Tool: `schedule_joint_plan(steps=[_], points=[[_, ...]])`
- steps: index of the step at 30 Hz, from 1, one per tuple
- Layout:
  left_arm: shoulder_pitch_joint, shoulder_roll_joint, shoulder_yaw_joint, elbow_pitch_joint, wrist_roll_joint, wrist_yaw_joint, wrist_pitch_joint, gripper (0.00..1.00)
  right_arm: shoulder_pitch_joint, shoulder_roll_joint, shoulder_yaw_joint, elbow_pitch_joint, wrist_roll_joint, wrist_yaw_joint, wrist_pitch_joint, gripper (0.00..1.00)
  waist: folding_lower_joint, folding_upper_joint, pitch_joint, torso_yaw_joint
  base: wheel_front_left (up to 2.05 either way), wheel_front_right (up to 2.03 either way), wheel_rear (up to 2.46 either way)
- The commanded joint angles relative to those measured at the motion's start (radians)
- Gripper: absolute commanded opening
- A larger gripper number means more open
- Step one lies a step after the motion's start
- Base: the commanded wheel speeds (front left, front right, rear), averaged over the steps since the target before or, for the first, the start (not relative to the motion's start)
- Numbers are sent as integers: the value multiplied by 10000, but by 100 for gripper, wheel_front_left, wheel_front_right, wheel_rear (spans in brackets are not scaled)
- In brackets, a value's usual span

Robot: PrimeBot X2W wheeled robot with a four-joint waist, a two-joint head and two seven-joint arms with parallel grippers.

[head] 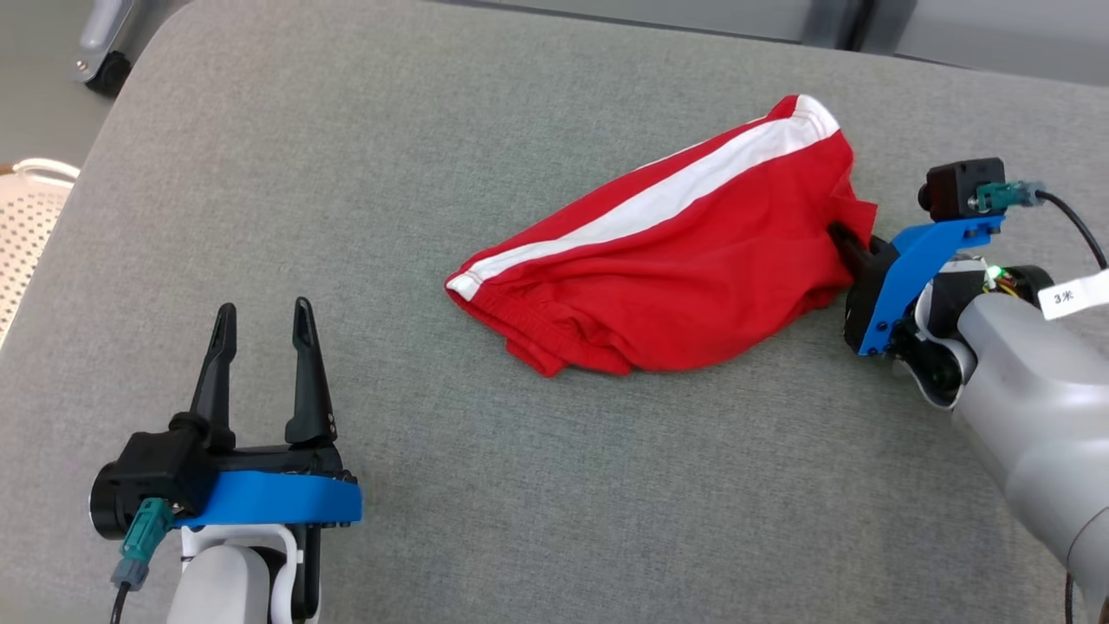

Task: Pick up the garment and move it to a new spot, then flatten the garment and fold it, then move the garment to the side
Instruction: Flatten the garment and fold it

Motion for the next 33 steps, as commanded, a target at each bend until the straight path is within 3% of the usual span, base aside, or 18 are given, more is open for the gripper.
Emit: schedule_joint_plan(steps=[1, 18, 28, 33], points=[[-134, -8, -43, 2, 65, 22, -42, 100, 206, -12, 5, -15, 62, 5, -72, 0, 0, 1, -134, -133, 0, 0, 0], [721, -6, 262, 65, 974, -140, -42, 100, 3141, -537, -973, -2259, 1750, 3, -2140, 0, 0, 1, -1591, -2190, 0, 0, 0], [901, -7, 446, 38, 1144, -242, -42, 100, 5075, -1196, -3618, -3200, 1418, 5, -2196, 0, 0, 1, -1788, -2656, 0, 0, 0], [998, -7, 424, 84, 1063, -279, -42, 100, 5667, -929, -4550, -3401, 768, 5, -2190, 0, 0, 1, -1809, -2675, 0, 0, 0]])
